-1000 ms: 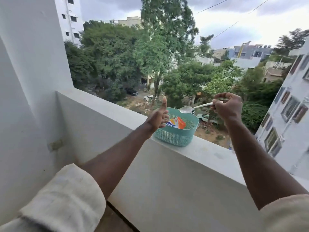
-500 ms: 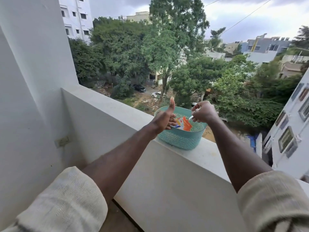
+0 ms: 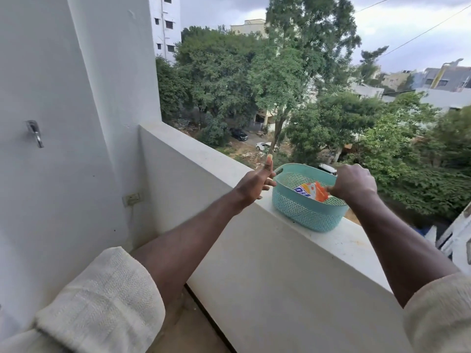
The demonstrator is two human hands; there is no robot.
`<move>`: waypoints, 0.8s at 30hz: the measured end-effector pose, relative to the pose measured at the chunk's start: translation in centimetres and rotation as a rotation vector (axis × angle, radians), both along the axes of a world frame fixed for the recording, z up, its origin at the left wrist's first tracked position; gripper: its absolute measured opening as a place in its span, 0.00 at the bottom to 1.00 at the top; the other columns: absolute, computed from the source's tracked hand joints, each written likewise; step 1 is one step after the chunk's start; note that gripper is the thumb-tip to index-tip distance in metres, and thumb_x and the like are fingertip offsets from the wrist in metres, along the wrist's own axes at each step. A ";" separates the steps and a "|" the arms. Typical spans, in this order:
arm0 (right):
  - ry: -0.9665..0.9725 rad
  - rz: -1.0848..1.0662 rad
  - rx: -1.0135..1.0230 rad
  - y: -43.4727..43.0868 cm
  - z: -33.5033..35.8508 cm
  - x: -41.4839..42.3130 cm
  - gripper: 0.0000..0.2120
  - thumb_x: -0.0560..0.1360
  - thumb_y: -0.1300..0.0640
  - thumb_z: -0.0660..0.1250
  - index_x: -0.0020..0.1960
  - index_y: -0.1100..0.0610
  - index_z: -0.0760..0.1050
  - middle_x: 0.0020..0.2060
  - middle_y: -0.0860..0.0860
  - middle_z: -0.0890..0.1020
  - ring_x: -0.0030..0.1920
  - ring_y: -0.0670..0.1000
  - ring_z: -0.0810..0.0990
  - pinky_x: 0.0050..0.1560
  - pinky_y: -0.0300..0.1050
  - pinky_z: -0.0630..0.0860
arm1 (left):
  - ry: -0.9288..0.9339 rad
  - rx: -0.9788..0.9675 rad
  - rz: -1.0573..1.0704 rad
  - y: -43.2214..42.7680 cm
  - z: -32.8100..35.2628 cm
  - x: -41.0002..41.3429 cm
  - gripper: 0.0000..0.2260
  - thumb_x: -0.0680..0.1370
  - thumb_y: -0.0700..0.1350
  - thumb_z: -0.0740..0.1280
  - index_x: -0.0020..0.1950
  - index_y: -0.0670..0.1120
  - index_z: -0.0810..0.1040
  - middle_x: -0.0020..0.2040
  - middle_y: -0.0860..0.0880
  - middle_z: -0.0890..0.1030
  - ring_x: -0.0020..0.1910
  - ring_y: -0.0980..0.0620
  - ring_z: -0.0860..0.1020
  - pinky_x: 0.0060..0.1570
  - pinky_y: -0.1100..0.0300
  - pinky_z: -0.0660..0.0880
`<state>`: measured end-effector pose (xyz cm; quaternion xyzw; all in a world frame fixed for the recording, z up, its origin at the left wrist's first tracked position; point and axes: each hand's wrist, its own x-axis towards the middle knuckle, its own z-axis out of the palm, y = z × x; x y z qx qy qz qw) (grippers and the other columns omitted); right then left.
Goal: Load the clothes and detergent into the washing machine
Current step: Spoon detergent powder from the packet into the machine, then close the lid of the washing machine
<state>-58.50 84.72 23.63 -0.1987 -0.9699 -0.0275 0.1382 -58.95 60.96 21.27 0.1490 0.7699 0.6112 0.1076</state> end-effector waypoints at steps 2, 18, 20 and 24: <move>0.034 -0.006 0.048 -0.5 0.5 0.9 0.12 0.71 0.53 0.72 0.46 0.61 0.78 0.36 0.56 0.77 0.36 0.55 0.74 0.36 0.45 0.72 | 0.003 -0.027 0.033 -2.1 -0.4 0.5 0.30 0.80 0.65 0.48 0.64 0.44 0.74 0.60 0.42 0.79 0.56 0.46 0.76 0.49 0.54 0.73; 0.213 1.013 -0.444 -45.0 -2.8 12.6 0.22 0.69 0.43 0.71 0.59 0.52 0.75 0.48 0.51 0.83 0.48 0.53 0.81 0.48 0.47 0.76 | 0.304 -0.335 0.628 -40.9 -2.4 18.5 0.05 0.73 0.49 0.73 0.45 0.50 0.81 0.42 0.55 0.82 0.39 0.55 0.78 0.41 0.62 0.75; 0.199 1.129 -0.545 -51.9 -3.7 15.8 0.20 0.69 0.43 0.72 0.56 0.52 0.77 0.46 0.49 0.83 0.46 0.51 0.81 0.46 0.45 0.76 | 0.285 -0.439 0.704 -47.8 -2.9 23.7 0.04 0.73 0.50 0.73 0.44 0.52 0.80 0.41 0.57 0.81 0.39 0.56 0.79 0.42 0.60 0.75; 0.177 1.339 -0.597 -64.2 -5.4 21.3 0.12 0.69 0.49 0.74 0.48 0.54 0.80 0.43 0.50 0.83 0.43 0.50 0.81 0.43 0.41 0.74 | 0.325 -0.619 0.963 -59.5 -4.3 32.8 0.04 0.71 0.46 0.72 0.36 0.52 0.79 0.35 0.55 0.82 0.37 0.54 0.80 0.39 0.60 0.76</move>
